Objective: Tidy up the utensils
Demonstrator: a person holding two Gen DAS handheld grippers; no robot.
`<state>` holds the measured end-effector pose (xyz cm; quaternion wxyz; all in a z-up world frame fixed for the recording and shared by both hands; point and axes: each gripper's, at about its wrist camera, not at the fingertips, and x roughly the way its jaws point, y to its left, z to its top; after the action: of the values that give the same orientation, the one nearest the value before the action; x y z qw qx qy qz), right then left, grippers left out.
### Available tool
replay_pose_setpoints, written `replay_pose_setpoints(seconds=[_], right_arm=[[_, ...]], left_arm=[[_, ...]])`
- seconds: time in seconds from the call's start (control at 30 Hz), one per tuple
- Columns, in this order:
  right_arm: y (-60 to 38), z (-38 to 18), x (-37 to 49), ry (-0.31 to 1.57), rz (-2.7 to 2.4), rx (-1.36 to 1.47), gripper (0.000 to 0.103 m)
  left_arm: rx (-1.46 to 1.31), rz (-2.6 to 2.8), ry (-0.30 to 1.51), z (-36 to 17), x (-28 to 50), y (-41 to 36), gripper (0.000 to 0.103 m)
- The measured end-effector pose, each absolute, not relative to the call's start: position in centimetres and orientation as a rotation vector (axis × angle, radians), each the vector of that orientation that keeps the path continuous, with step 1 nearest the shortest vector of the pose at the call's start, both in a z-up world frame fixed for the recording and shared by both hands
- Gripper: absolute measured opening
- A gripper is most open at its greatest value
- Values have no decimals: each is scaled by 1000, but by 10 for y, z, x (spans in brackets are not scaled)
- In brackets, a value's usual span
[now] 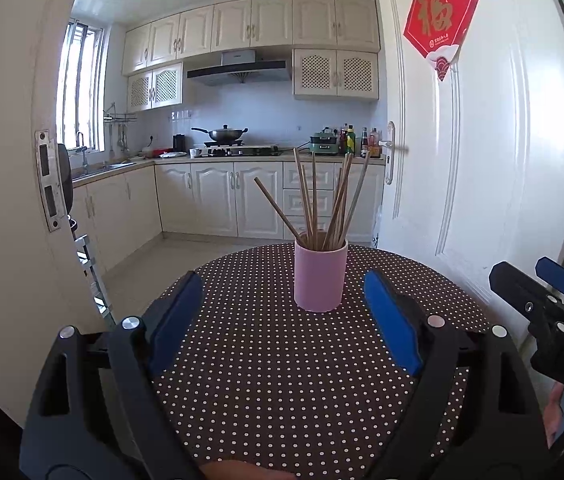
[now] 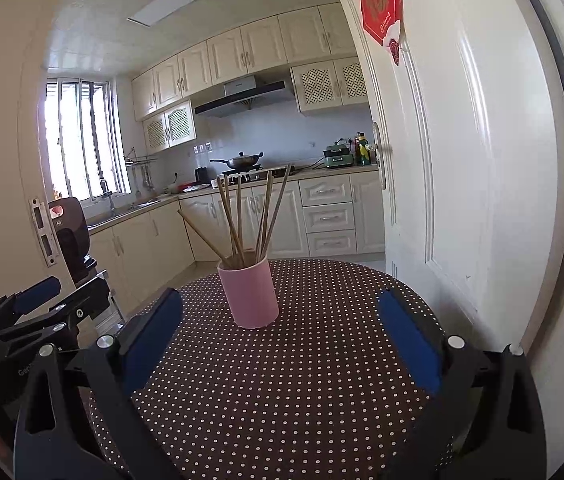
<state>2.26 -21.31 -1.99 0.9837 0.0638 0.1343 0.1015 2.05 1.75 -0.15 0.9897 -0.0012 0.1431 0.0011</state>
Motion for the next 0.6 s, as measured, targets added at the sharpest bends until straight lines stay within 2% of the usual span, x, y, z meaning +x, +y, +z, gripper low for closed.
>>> replay_pose_setpoints(seconds=[0.6], right_arm=[[-208, -20, 16, 281, 217, 115, 95]], left_arm=[[-23, -5, 291, 0, 14, 21, 82]])
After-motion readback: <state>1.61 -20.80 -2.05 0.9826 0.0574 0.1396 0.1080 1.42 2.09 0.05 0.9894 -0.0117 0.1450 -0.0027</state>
